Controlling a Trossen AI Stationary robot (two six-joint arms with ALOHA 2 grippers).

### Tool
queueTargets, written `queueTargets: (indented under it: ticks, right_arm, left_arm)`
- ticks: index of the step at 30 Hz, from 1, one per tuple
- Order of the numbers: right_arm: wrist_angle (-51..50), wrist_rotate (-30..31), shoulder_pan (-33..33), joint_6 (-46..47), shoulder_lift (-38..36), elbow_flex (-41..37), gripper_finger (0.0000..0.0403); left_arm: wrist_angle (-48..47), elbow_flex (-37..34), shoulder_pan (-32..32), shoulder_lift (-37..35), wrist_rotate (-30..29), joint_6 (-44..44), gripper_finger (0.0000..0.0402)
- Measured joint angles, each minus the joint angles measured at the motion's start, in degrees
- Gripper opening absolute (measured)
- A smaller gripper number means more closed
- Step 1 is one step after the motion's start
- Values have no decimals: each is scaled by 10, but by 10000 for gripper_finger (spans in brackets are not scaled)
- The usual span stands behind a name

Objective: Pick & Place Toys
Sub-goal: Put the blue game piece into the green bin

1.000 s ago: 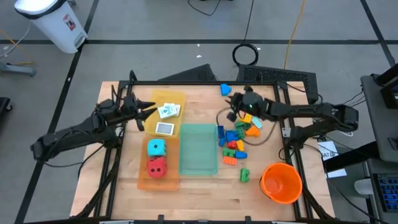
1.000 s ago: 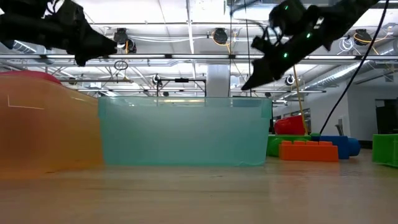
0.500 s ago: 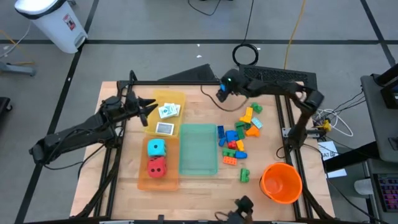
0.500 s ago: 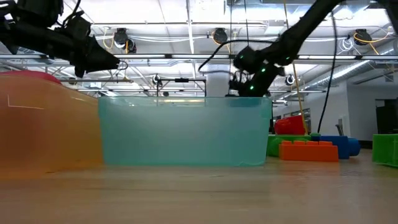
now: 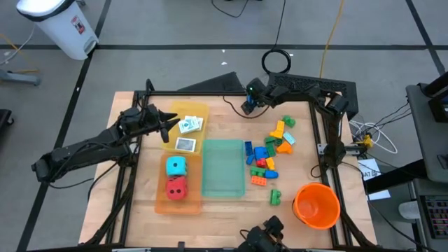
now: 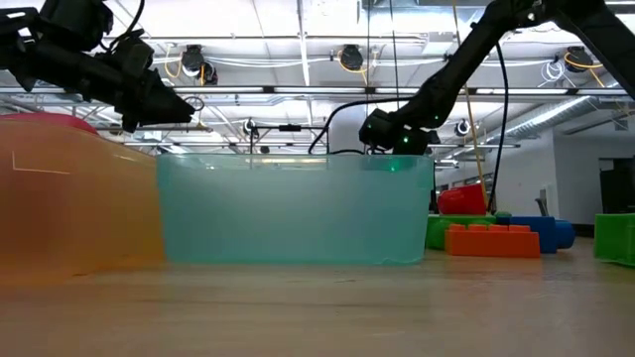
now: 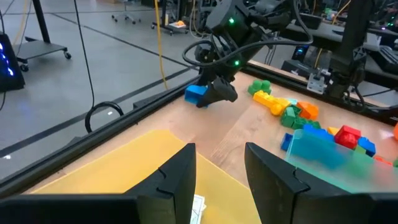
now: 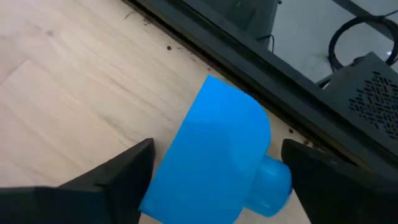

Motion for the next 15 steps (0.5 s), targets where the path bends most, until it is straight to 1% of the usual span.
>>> queueTargets:
  ticks: [4,7,11,15]
  right_arm:
    - [-4,1,2,-25,-5,-1,266]
    - [-2,3,3,-39,-6,-1,236]
    - [-3,-15,2,-47,-14,0,216]
    - [-15,-53,15,-55,-49,-4,197]
  left_arm:
    - [1,0,0,0,0,0,141]
    - [1,0,0,0,0,0,141]
    - [4,0,0,0,0,0,141]
    - [5,0,0,0,0,0,141]
